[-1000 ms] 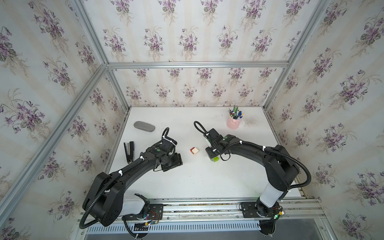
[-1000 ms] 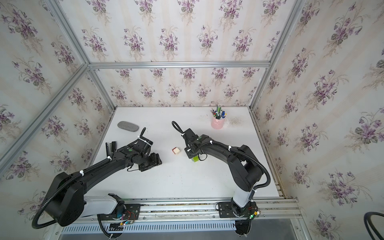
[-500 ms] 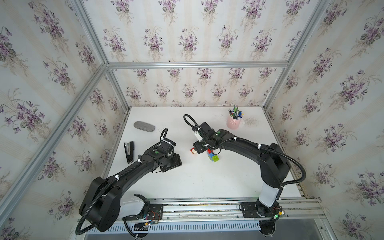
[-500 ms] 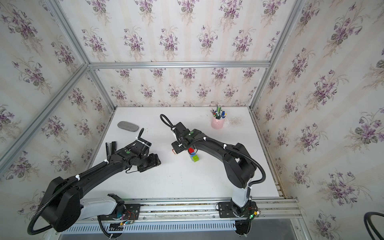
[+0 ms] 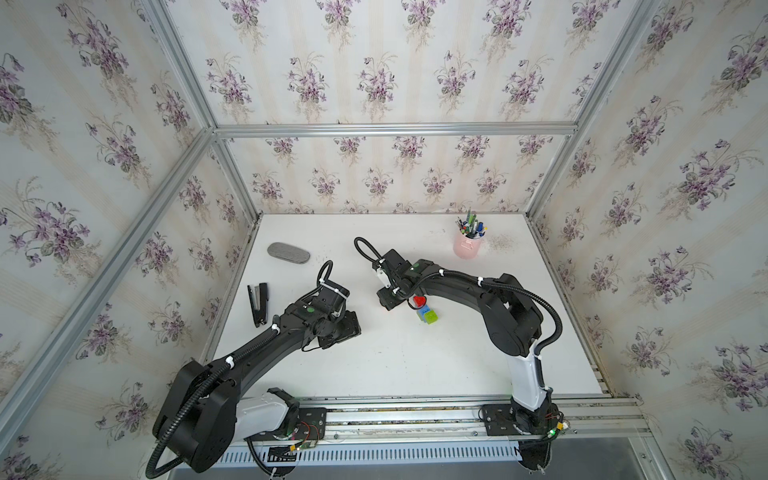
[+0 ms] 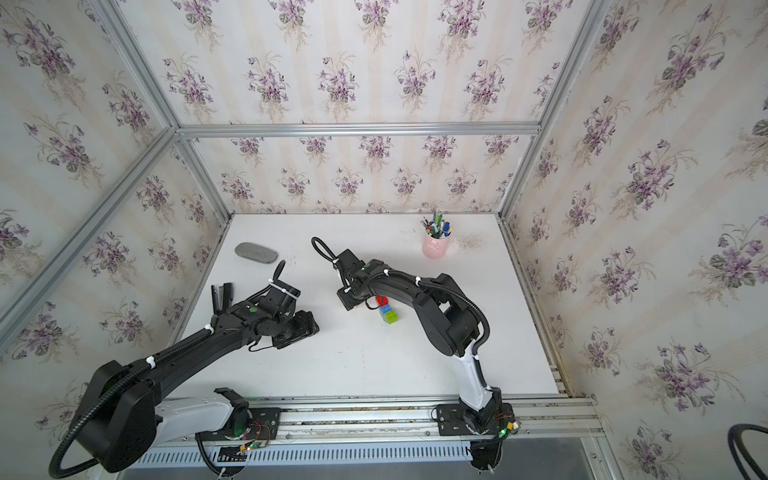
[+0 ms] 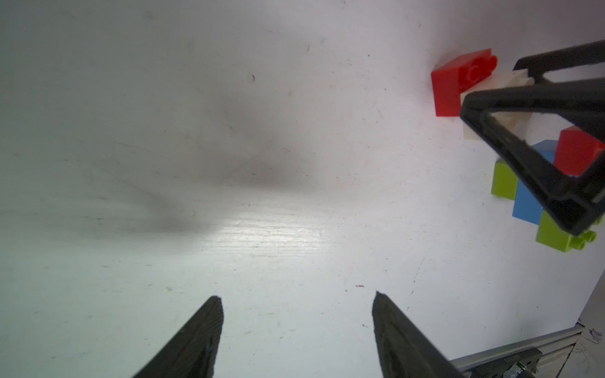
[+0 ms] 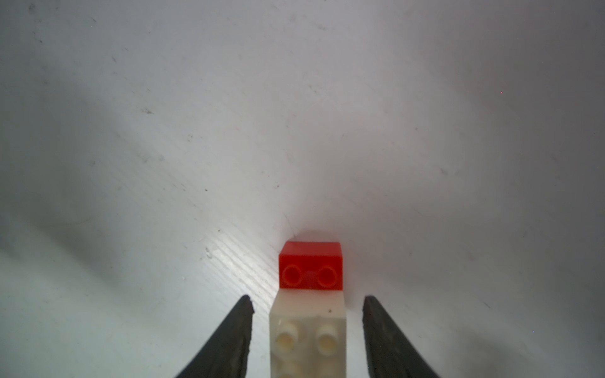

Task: Assemble the letter y with lego
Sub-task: Move the lego brick at the center of the board, then pick up the lego brick from the center of the board.

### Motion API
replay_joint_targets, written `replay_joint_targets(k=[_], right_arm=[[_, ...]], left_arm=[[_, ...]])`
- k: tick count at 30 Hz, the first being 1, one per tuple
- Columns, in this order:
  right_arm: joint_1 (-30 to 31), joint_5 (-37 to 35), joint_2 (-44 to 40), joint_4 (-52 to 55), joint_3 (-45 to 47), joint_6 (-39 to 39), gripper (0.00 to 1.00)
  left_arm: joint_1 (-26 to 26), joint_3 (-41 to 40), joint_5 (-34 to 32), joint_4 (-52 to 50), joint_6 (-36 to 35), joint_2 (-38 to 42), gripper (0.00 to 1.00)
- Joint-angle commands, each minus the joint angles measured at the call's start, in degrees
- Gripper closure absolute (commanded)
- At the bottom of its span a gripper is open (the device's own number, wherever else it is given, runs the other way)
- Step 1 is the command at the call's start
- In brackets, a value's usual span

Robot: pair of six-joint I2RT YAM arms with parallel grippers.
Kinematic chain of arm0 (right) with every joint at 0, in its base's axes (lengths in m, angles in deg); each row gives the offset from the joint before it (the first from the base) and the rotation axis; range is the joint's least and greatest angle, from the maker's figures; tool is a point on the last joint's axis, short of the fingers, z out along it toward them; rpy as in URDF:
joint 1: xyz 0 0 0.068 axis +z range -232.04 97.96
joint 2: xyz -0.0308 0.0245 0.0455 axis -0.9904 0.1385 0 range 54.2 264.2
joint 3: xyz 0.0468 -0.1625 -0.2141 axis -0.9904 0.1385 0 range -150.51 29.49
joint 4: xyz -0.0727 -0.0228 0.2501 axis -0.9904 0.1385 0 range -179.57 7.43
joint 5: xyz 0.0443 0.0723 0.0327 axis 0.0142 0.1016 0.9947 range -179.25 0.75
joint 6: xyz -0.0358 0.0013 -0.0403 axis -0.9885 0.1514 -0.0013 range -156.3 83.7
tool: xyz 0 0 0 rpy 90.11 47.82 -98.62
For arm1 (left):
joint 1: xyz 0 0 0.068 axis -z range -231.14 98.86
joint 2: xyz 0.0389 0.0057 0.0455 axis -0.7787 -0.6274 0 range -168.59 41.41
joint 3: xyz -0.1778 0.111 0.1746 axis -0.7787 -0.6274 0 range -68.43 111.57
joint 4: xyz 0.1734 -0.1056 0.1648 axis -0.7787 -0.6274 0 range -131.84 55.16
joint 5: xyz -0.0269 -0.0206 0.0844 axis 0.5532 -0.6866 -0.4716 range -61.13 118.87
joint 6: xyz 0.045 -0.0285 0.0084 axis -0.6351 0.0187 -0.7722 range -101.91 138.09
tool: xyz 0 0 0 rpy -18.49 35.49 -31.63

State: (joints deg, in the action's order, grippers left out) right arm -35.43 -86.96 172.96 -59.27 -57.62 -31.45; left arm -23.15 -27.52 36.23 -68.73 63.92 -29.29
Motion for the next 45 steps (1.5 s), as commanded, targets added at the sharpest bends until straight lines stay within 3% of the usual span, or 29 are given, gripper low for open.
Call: replay_joint_targets(k=[1,9,18,25,32,39,45], right_arm=[[0.2,1.7,0.4,0.3,-0.2,-0.7,0.52],[2.2,2.9,0.4,0.4,0.9,-2.1,0.66],[7.2,4.9,-4.4,-2.4,8.1,-8.2,0.69],[10.4,3.7,-6.8,-4.1,12.1,-12.9,0.65],[10.7,2.5,-8.3,-3.8,11.4,-13.8,0.47],[9.6,1.3,-13.9,-5.4,13.0,-9.7,0.45],[5.2,-0.5,-21.7,-7.5,17.1,-2.5,0.46]], left_arm=[[-0.2,-0.2,-0.8,-0.3,0.7,0.3,0.27],[-0.8,-1.2,-1.0,-0.4,0.7,1.6,0.26],[-2.5,-2.7,-1.2,-0.9,0.2,3.5,0.27],[-3.0,-2.6,-1.1,-0.9,-0.3,2.7,0.27],[-3.1,-1.6,-0.7,-0.8,-1.0,1.2,0.27],[-3.0,-1.2,2.2,2.7,-2.7,-0.6,0.27],[-3.1,-1.2,6.5,8.5,-4.2,-3.7,0.26]])
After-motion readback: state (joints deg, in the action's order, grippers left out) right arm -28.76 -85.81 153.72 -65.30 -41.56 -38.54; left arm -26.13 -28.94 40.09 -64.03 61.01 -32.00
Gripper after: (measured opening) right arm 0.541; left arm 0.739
